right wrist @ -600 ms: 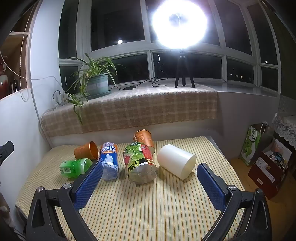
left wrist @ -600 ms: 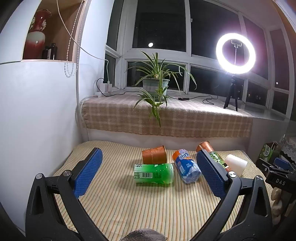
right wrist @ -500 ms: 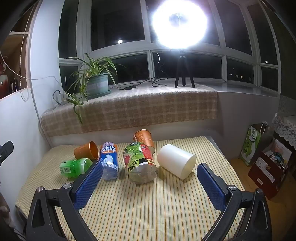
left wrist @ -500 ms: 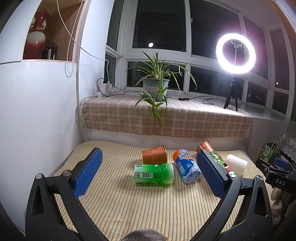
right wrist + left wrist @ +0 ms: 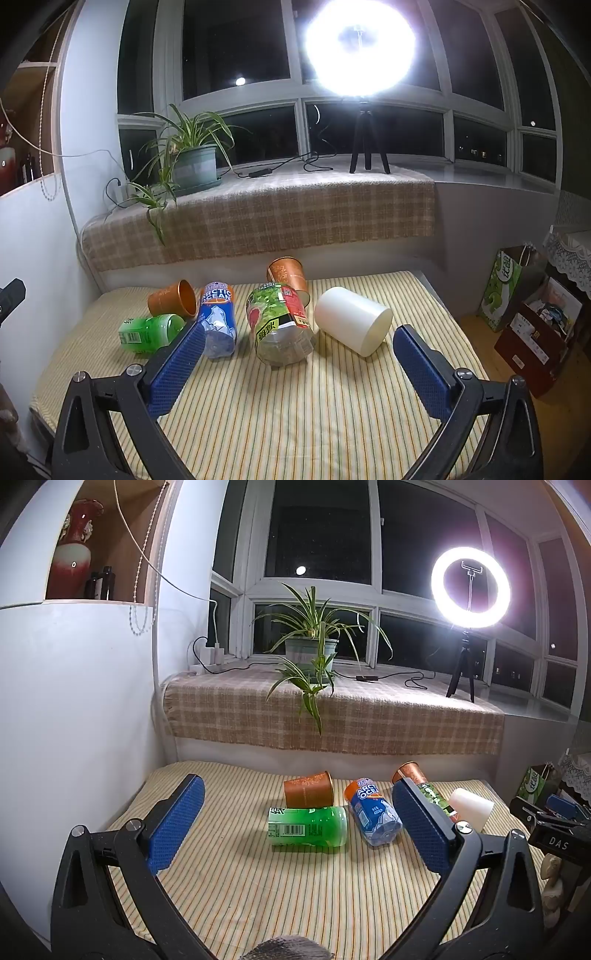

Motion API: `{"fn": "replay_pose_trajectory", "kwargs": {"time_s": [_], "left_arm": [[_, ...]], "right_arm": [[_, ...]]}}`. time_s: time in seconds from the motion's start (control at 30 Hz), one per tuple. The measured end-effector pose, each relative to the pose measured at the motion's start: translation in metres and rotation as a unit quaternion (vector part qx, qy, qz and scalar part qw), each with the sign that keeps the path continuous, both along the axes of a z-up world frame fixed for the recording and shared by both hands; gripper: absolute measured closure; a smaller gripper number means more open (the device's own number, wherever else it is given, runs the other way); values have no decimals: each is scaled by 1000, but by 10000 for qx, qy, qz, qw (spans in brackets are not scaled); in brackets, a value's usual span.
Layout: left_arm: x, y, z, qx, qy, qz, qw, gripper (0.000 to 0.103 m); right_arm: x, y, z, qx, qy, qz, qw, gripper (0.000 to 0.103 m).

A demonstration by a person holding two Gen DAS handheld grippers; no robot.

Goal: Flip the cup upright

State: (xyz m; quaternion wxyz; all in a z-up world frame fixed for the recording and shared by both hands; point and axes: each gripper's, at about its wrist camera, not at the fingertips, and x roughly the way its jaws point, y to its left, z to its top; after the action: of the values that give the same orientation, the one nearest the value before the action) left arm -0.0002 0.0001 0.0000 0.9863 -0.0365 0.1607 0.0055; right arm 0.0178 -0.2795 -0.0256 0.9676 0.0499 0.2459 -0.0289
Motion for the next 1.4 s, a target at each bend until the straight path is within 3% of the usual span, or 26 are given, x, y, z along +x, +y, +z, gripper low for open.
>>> {"fn": "replay_pose_trajectory", "kwargs": {"time_s": [0.57,0.87,1.1,1.4], "left_arm": [[6,4,-5,34,74,15,10000,0],[14,7,-20,15,286,-23,9996,0],[21,15,-41,-12,639,27,9980,0],[24,34,-62,-177,962,257,9949,0]], "right_arm": [[12,-2,-7,23,180,75,9998,0],[52,-20,-1,197,275,566,9978,0],[126,-35,-4,289,1021,1041,9889,1],[230,-35,-27,517,2118,1592,9629,2]]}}
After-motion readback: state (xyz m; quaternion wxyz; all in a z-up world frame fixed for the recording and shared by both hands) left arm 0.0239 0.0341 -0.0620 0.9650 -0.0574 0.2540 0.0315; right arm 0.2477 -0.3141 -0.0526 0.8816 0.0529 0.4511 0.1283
